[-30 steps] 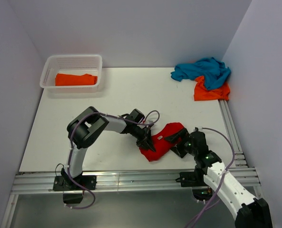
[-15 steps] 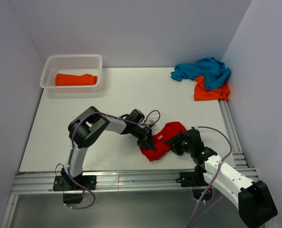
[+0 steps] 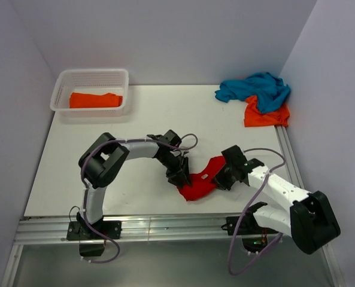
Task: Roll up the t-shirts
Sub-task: Roll the tshirt
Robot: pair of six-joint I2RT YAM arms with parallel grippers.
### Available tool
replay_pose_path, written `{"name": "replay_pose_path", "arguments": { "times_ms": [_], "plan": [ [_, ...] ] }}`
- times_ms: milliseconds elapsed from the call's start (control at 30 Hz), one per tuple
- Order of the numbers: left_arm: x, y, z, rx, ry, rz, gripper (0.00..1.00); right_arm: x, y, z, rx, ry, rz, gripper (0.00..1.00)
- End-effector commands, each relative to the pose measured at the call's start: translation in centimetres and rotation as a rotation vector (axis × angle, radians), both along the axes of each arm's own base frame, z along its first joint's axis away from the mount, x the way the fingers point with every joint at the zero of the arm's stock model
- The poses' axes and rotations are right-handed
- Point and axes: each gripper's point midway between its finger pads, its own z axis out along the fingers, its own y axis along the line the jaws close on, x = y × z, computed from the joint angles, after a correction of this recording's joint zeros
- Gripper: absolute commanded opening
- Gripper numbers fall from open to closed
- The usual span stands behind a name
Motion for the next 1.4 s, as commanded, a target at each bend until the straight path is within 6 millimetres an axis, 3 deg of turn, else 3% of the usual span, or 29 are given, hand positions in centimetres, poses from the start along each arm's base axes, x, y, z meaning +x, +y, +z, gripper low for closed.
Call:
{"name": "replay_pose_path", "arguments": {
  "times_ms": [0, 200, 333, 467, 533, 767, 867, 967, 1000, 1067, 1100, 1200, 1367],
  "plan": [
    [1.8, 3.7, 1.1, 0.158, -0.14, 0.011, 0.47, -4.0, -3.2, -0.8, -0.184, 0.221, 0.025, 0.0],
    [4.8, 4.2, 4.3, 0.163, -0.338, 0.056, 0.49, -4.2, -3.2, 0.3, -0.251, 0.372, 0.054, 0.0],
    [5.4, 3.9, 6.4, 0.093, -0.458, 0.093, 0.49, -3.3, -3.2, 0.8, -0.302, 0.442, 0.088, 0.0],
    [4.8, 3.0, 7.5, 0.056, -0.546, 0.094, 0.5, -1.6, -3.1, 1.7, -0.349, 0.454, 0.103, 0.0],
    [4.7, 2.5, 7.7, 0.057, -0.591, 0.103, 0.5, -1.7, -3.4, 1.4, -0.381, 0.501, 0.117, 0.0],
    [1.3, -0.7, 6.2, 0.088, -0.611, 0.071, 0.55, -0.4, -3.0, 1.4, -0.415, 0.544, 0.134, 0.0],
    [0.9, -1.5, 5.8, 0.1, -0.599, 0.085, 0.66, 0.1, -2.7, 1.3, -0.418, 0.553, 0.138, 0.0],
    [1.0, -2.2, 5.5, 0.115, -0.612, 0.083, 0.67, 0.4, -2.5, 1.1, -0.427, 0.568, 0.147, 0.0],
    [1.1, -2.6, 5.7, 0.109, -0.62, 0.087, 0.76, 0.5, -2.4, 0.9, -0.428, 0.574, 0.149, 0.0],
    [1.2, -2.8, 5.5, 0.116, -0.635, 0.087, 0.77, 0.9, -2.1, 1.0, -0.42, 0.571, 0.15, 0.0],
    [1.6, -2.9, 5.6, 0.13, -0.655, 0.096, 0.88, 1.0, -2.0, 1.0, -0.417, 0.57, 0.152, 0.0],
    [1.7, -3.3, 5.1, 0.141, -0.687, 0.088, 0.89, 1.3, -1.6, 1.0, -0.405, 0.57, 0.157, 0.0],
    [1.1, -5.4, 6.3, 0.046, -0.752, 0.063, 0.89, 1.4, -1.3, 0.9, -0.397, 0.581, 0.163, 0.0]
  ]
}}
